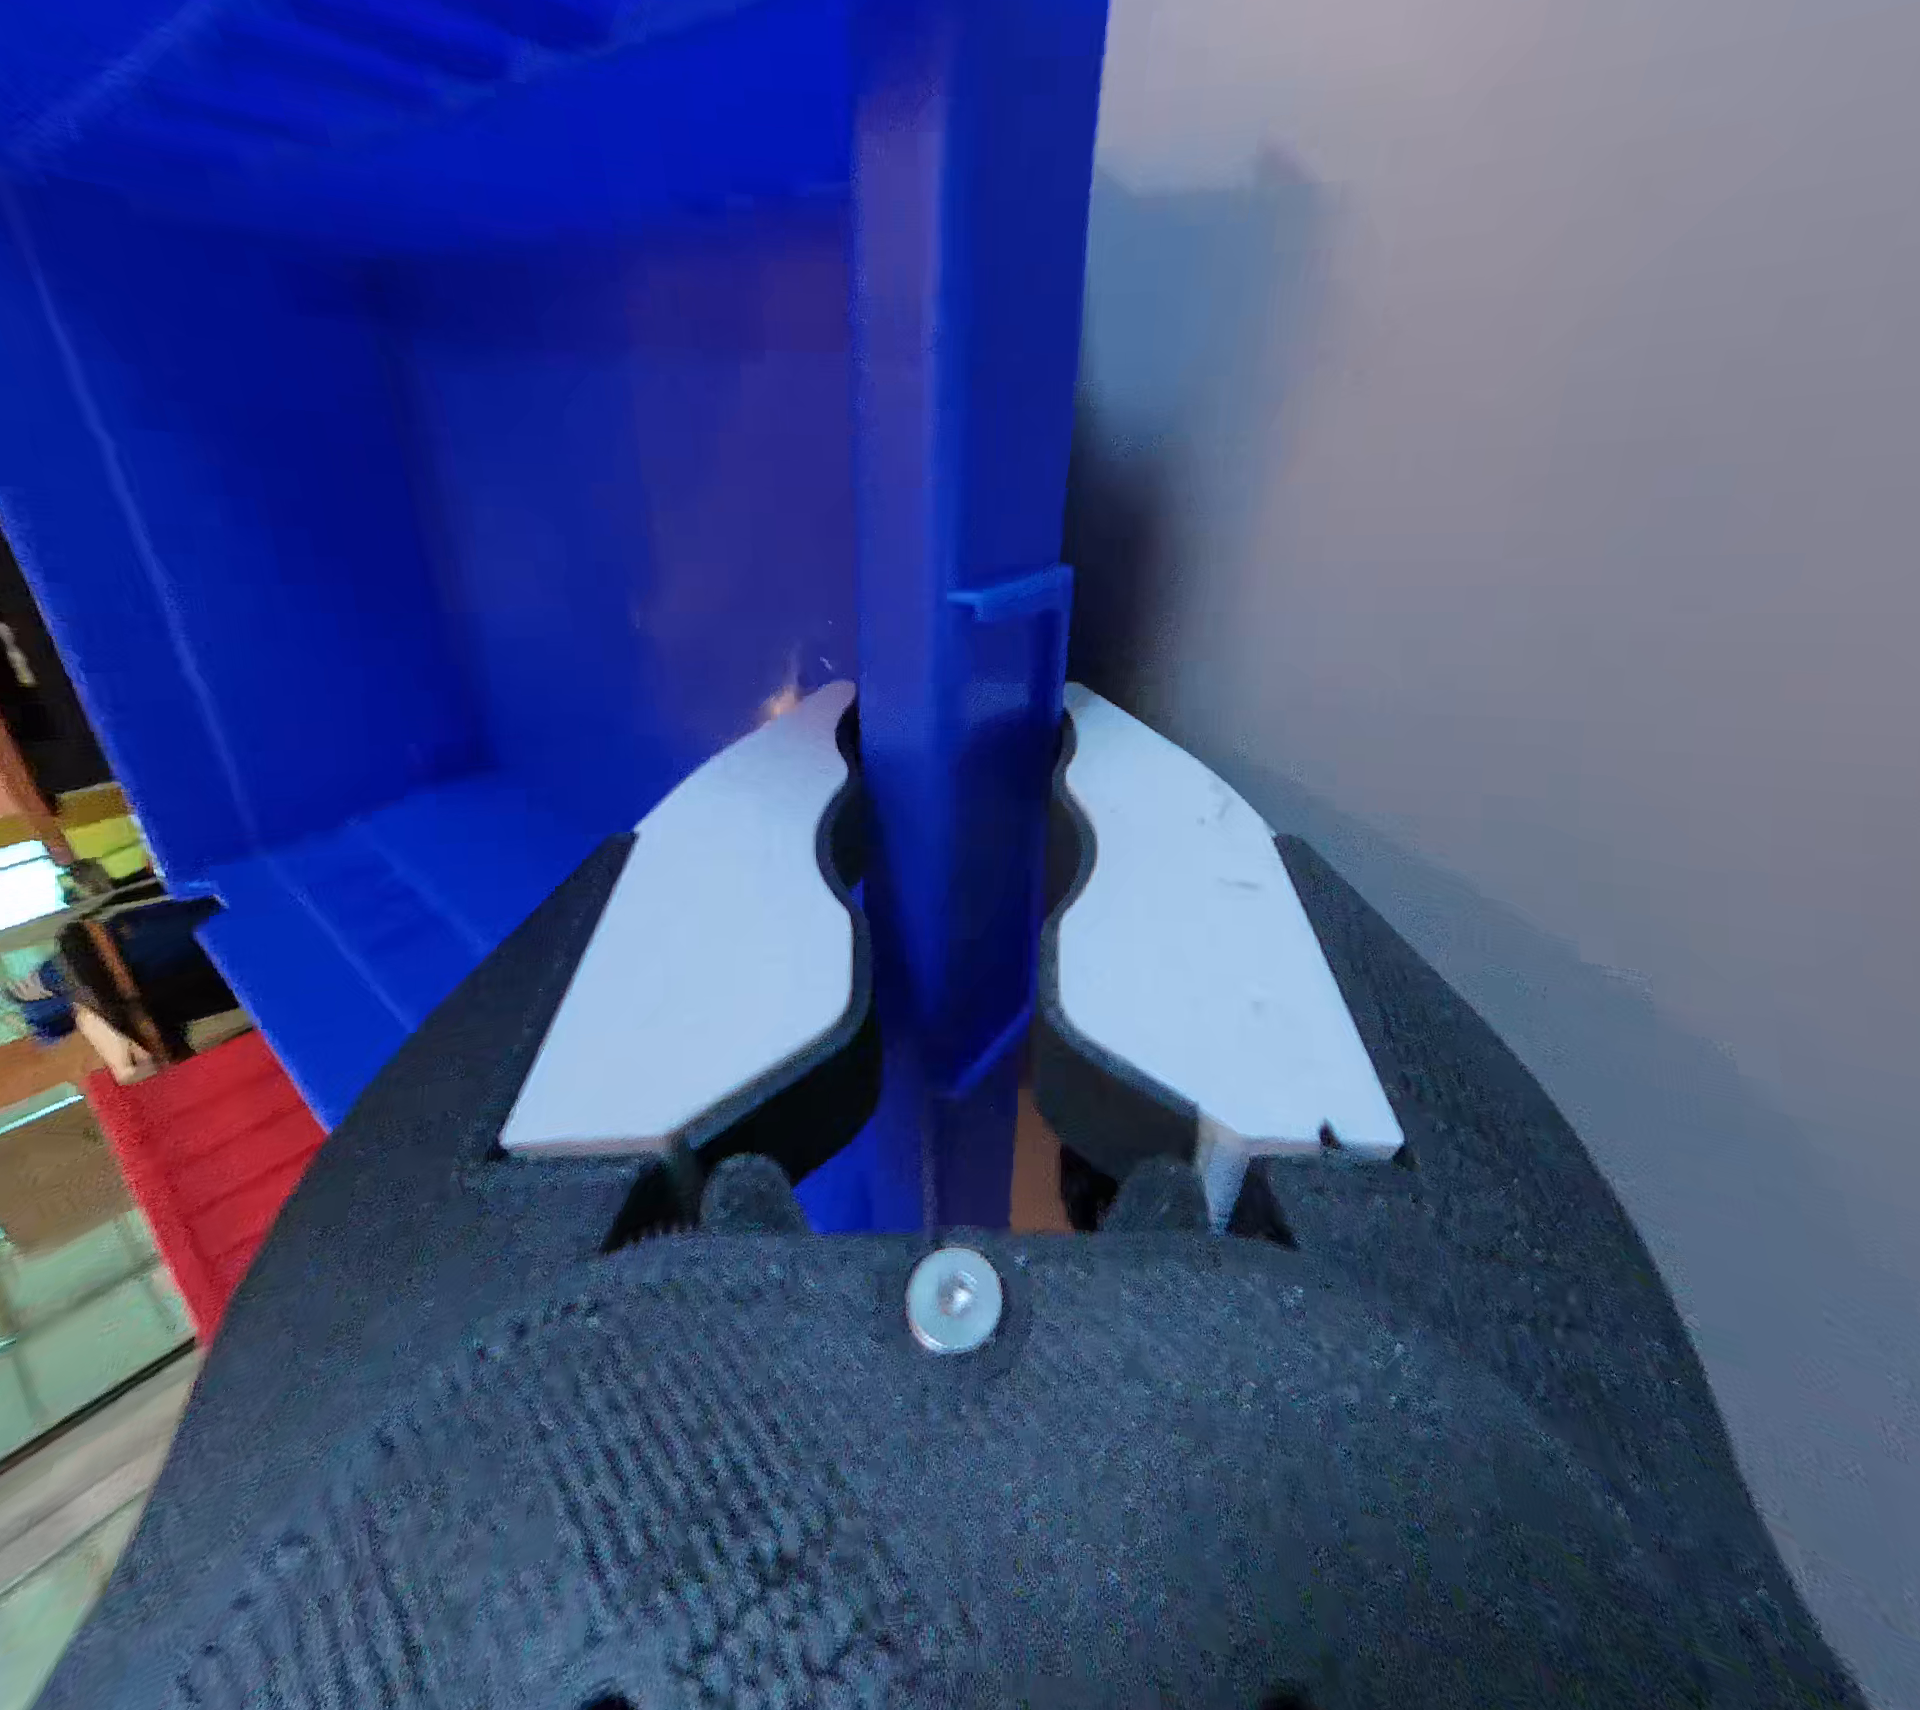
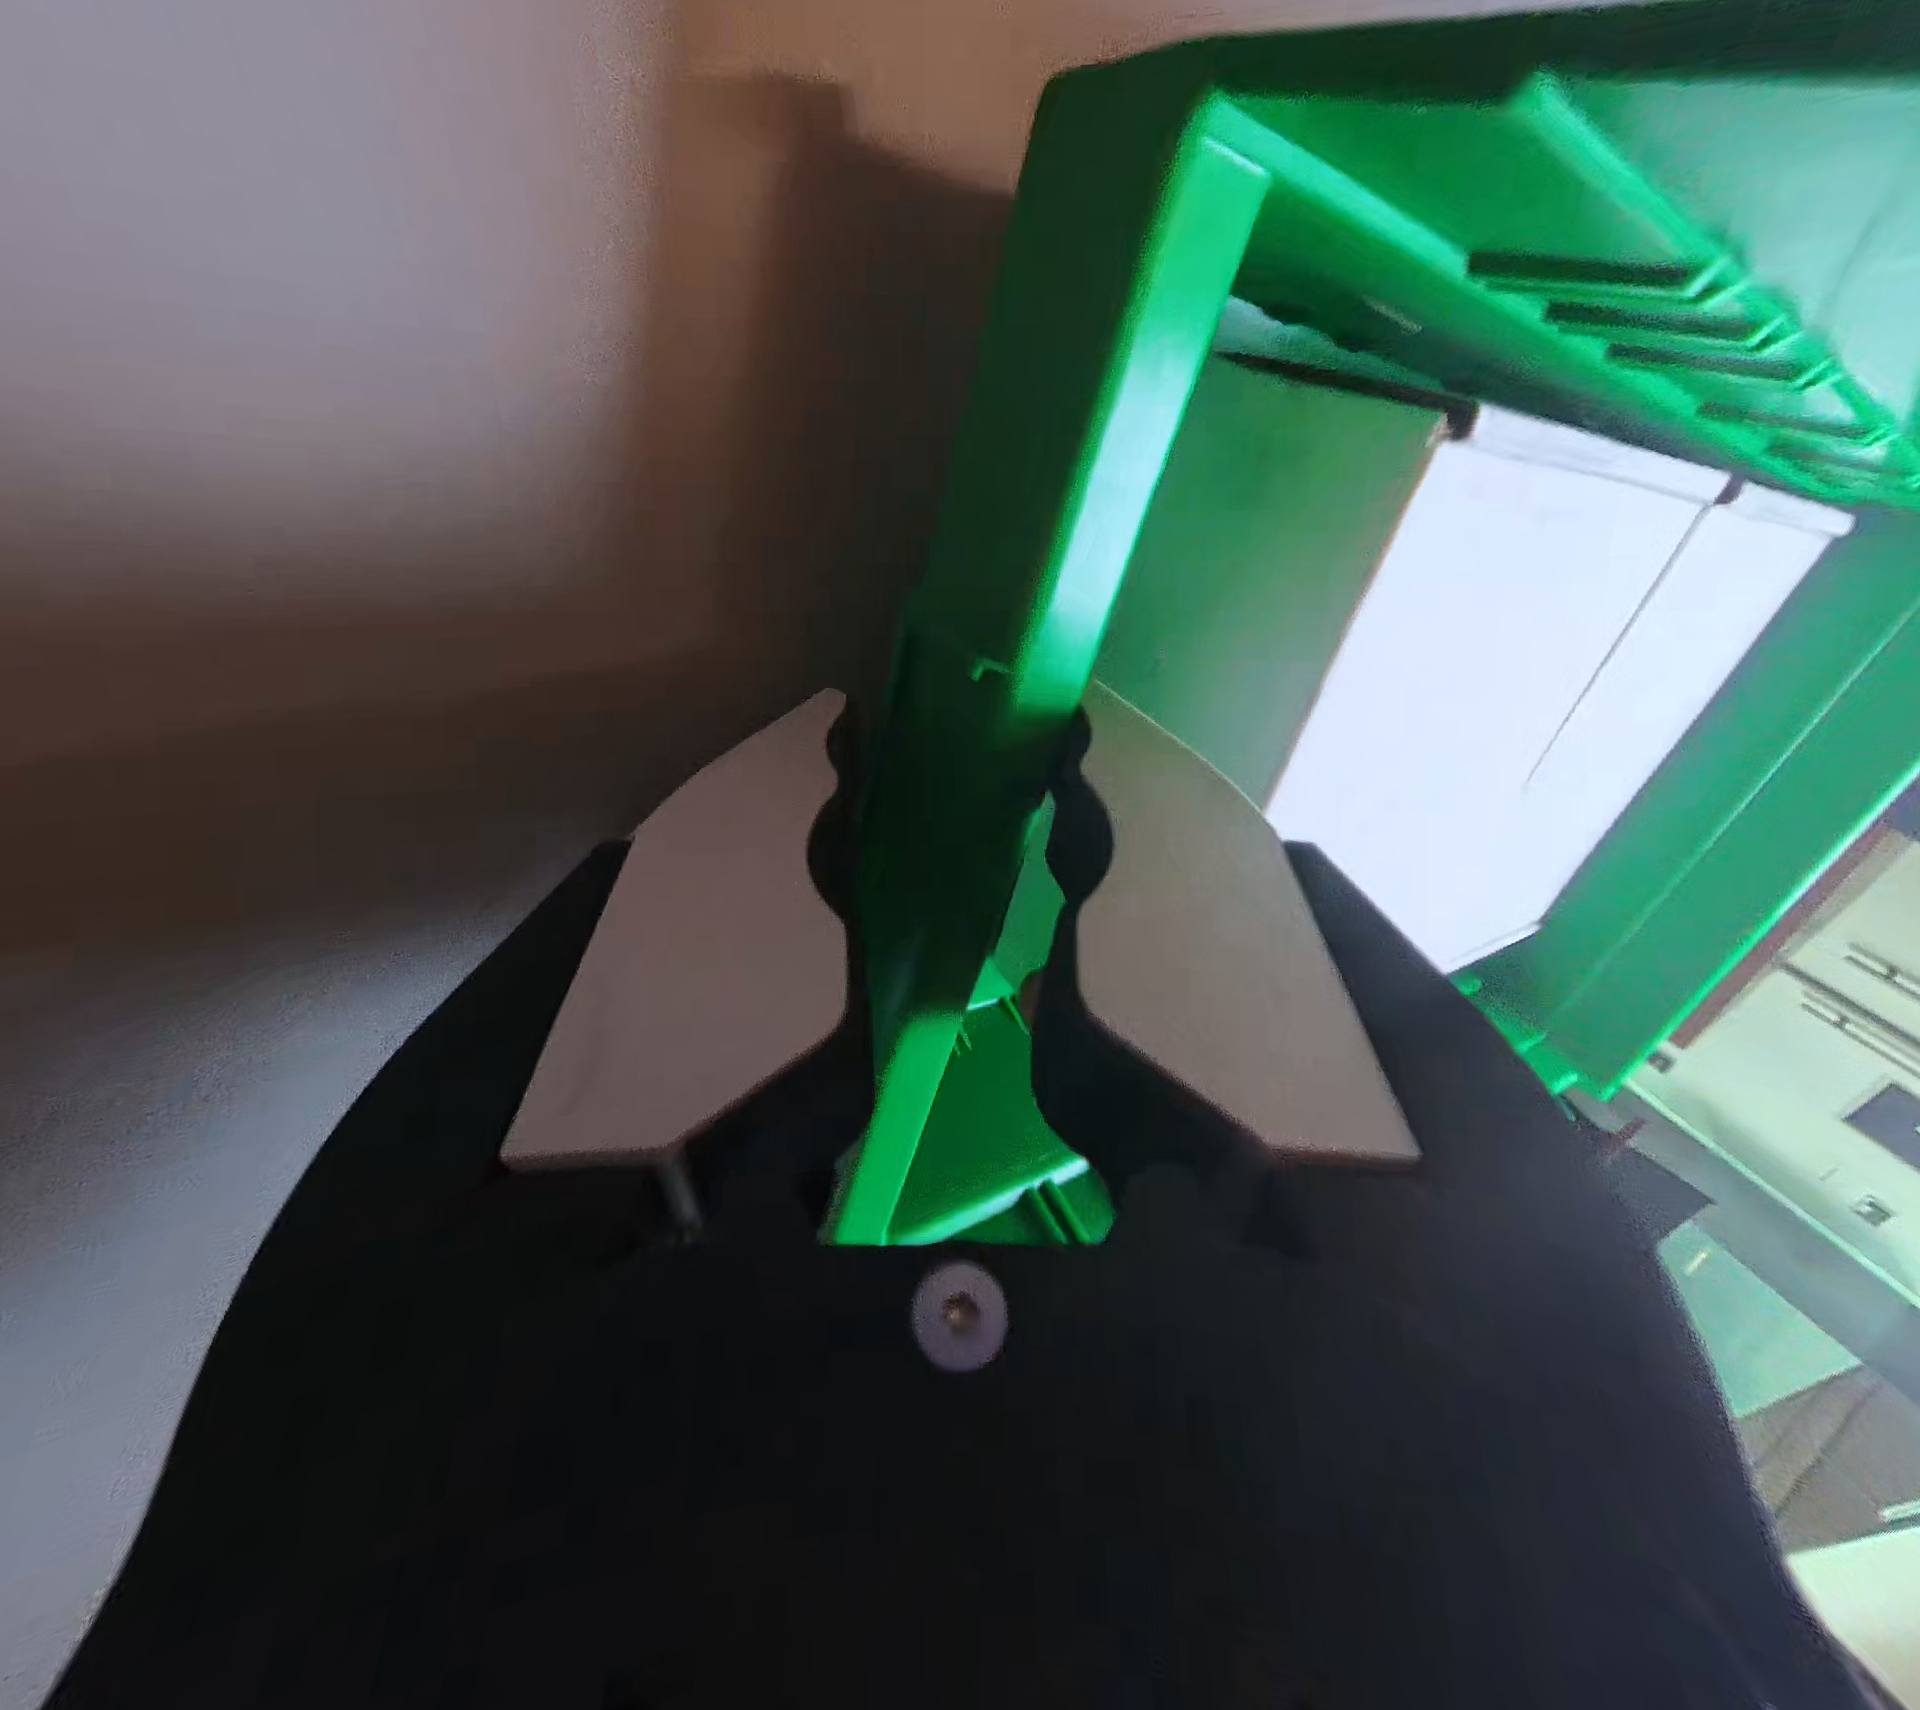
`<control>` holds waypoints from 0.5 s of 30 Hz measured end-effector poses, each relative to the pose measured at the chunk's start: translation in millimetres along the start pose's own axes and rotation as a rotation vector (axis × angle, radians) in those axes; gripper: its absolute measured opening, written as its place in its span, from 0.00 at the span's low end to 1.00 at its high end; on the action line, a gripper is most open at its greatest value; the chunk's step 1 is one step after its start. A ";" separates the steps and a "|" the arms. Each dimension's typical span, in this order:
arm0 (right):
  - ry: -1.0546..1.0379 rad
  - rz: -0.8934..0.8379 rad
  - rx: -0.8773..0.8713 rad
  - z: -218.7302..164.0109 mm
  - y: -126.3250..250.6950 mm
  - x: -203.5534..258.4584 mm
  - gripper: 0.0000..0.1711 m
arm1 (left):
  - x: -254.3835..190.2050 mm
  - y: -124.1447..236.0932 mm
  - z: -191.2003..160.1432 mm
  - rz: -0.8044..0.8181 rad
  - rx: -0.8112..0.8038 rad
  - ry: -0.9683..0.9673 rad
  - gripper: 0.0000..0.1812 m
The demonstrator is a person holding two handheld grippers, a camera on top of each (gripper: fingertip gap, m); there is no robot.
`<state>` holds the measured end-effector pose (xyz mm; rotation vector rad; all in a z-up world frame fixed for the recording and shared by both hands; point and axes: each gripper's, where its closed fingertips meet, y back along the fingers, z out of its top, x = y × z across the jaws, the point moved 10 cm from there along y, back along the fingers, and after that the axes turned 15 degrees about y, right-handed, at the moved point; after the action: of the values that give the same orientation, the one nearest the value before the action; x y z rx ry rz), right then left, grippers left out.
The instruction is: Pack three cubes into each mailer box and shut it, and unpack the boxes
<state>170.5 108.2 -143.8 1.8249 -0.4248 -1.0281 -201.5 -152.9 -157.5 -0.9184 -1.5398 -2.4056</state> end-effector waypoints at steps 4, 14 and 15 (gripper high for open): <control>0.021 -0.060 -0.015 11.6 4.1 9.6 0.19 | -16.1 4.6 16.1 -0.014 -0.075 -0.068 0.17; 0.137 -0.218 -0.131 63.3 53.5 94.5 0.19 | -96.7 38.2 78.1 -0.140 -0.350 -0.296 0.17; 0.121 -0.231 -0.169 67.9 59.8 103.0 0.19 | -102.4 38.5 86.1 -0.139 -0.375 -0.324 0.17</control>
<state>185.0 -27.8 -152.0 1.7994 -0.0519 -1.0681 -67.0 -117.0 -160.1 -1.3733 -1.2962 -2.8187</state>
